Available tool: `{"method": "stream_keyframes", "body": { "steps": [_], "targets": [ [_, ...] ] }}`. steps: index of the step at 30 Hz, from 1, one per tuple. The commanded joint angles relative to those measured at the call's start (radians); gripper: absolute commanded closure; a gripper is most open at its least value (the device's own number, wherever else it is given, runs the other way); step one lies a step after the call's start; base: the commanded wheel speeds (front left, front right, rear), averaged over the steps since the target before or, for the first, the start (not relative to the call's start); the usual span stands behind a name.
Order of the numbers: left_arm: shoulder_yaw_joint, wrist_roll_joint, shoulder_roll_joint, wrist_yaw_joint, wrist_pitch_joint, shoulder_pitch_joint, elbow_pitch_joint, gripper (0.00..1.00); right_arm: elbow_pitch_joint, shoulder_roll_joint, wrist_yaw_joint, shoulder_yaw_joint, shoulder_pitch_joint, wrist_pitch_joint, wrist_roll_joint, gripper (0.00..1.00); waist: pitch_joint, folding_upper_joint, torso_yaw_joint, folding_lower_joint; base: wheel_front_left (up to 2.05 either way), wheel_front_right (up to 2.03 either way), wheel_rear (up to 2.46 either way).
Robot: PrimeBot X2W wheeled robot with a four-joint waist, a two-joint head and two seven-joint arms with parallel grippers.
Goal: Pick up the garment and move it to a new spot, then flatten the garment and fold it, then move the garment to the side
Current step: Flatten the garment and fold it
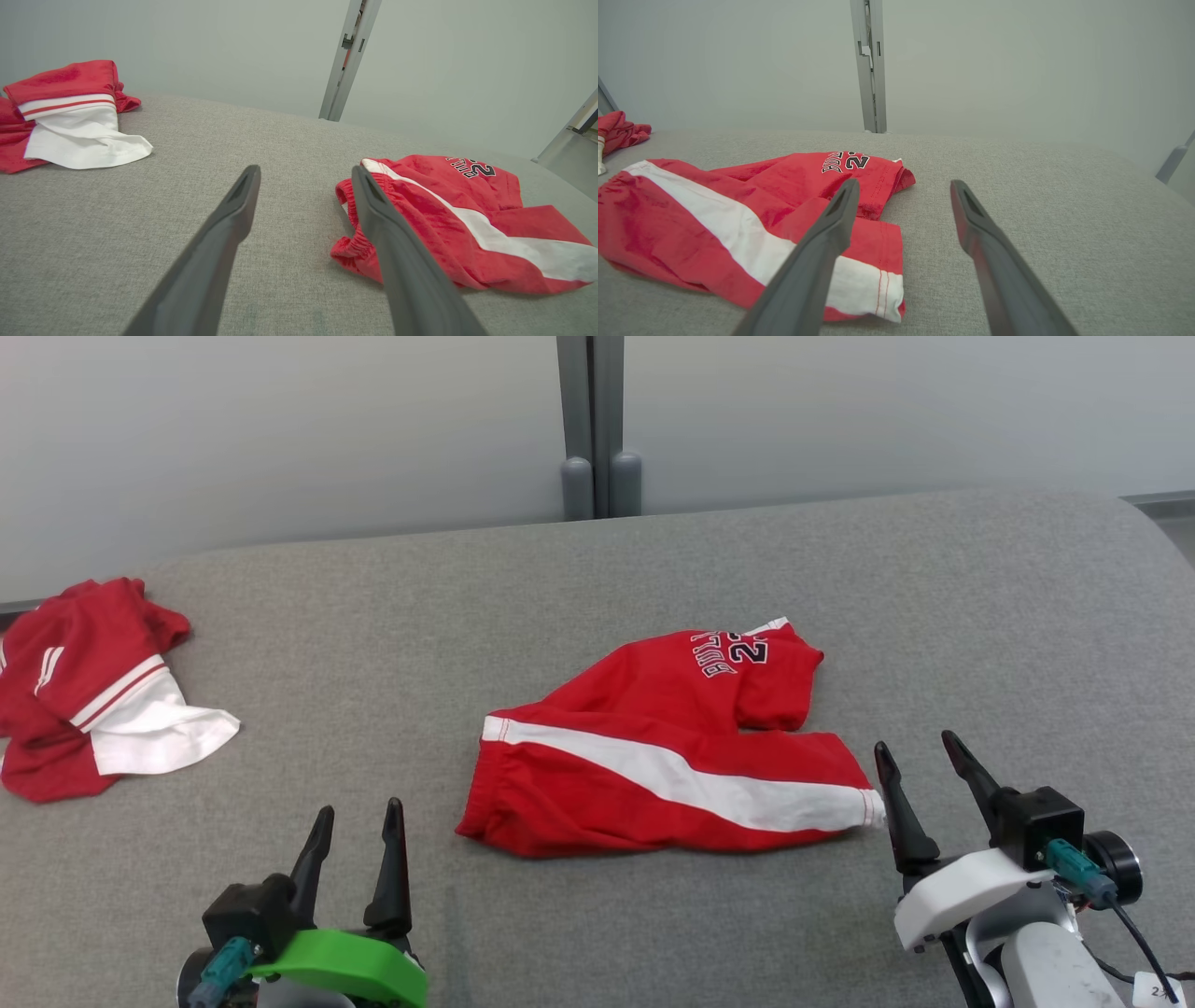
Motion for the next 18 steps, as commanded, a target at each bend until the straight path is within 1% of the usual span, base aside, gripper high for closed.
{"method": "stream_keyframes", "body": {
  "steps": [1, 4, 8, 15, 18],
  "targets": [
    [0.006, 0.009, 0.0, -0.004, -0.001, 0.009, 0.003, 0.0, 0.002, -0.003, -0.001, -0.002, -0.002, -0.002, -0.003, 0.0, 0.0, 0.0, -0.002, 0.0, 0.0, 0.0, 0.0],
    [0.016, 0.015, -0.003, -0.006, -0.001, 0.009, 0.003, 0.0, 0.012, -0.003, -0.001, -0.004, -0.01, -0.002, -0.02, 0.0, 0.002, 0.0, -0.005, 0.0, 0.0, 0.0, 0.0],
    [0.017, 0.02, -0.006, -0.006, -0.001, 0.009, 0.004, 0.0, 0.067, -0.003, -0.001, 0.004, -0.004, -0.002, -0.034, 0.0, 0.007, 0.0, -0.005, 0.0, 0.0, 0.0, 0.0],
    [0.004, 0.02, -0.009, -0.009, -0.001, -0.005, 0.01, 0.0, 0.228, -0.003, -0.001, 0.029, -0.046, 0.002, -0.093, 0.0, 0.033, 0.0, 0.005, 0.0, 0.0, 0.0, 0.0],
    [-0.001, 0.022, -0.009, -0.009, -0.001, -0.014, 0.012, 0.0, 0.28, -0.003, -0.001, 0.038, -0.077, 0.001, -0.111, 0.0, 0.044, 0.0, 0.012, 0.0, 0.0, 0.0, 0.0]
  ]
}}
